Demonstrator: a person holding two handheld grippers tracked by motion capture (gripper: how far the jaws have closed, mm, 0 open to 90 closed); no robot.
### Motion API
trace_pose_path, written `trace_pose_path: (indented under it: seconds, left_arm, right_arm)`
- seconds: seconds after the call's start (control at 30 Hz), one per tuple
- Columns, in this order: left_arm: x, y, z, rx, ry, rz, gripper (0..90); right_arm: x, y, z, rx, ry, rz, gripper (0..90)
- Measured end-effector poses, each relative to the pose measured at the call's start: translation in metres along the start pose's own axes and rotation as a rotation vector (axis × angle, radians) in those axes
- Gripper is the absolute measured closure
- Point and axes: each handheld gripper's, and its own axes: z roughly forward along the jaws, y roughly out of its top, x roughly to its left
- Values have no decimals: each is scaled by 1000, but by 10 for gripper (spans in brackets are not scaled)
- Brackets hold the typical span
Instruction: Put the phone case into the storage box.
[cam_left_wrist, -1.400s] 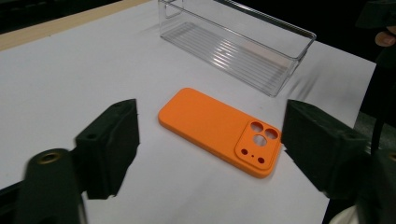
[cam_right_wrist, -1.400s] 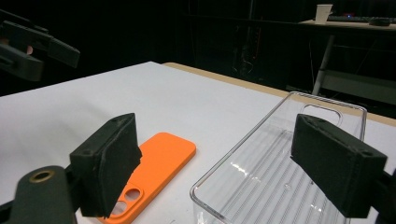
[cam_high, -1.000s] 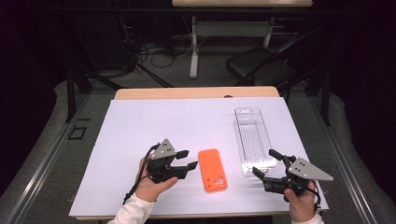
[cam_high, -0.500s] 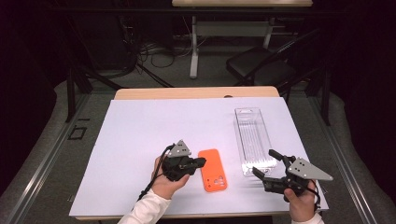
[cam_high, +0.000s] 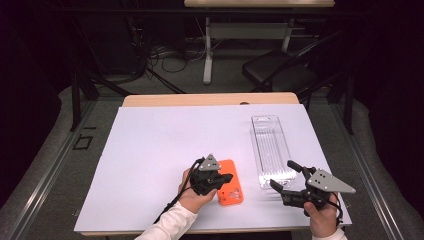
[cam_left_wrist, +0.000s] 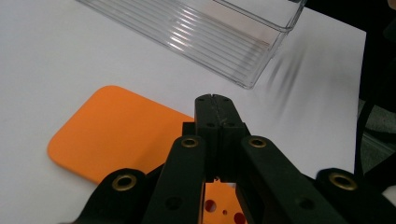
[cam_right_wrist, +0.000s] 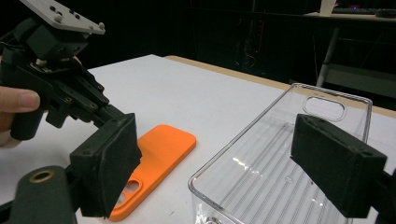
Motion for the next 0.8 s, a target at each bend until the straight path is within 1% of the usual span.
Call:
trace_pose_path:
  seconds: [0.07, 0.1, 0.17, 0.23, 0.33, 0.37, 0.4, 0.57, 0.67, 0.7, 0.8]
  left_arm:
    - [-2, -1, 7, -4, -12, -3, 900]
    - [-2, -1, 9, 4, -20, 1, 900]
    - [-1, -1, 15, 10, -43, -9, 900]
    - [-1, -2, 20, 20, -50, -13, 900]
    - [-4, -2, 28, 39, -52, 2, 900]
    - [-5, -2, 30, 39, -53, 1, 900]
    - [-6, -2, 32, 50, -53, 11, 900]
    - [-10, -3, 44, 79, -63, 9, 900]
    - [-13, -3, 49, 101, -60, 16, 900]
    - [-14, -4, 50, 103, -51, 18, 900]
    - [-15, -4, 53, 104, -68, 21, 900]
  right_arm:
    - [0, 0, 0, -2, 3, 2, 144]
    - [0, 0, 0, -2, 3, -2, 144]
    - [-1, 0, 0, 0, 2, -2, 144]
    - [-1, 0, 0, -3, 3, 0, 144]
    - [-1, -1, 0, -3, 0, -2, 144]
    - [-1, -1, 0, -4, 0, -1, 144]
    - [-1, -1, 0, -3, 0, 1, 144]
    - [-2, -1, 0, 3, 2, -1, 144]
    - [-2, -2, 0, 7, 1, 2, 144]
    - [-2, -2, 0, 2, 1, 1, 144]
    - [-3, -1, 0, 0, -1, 1, 144]
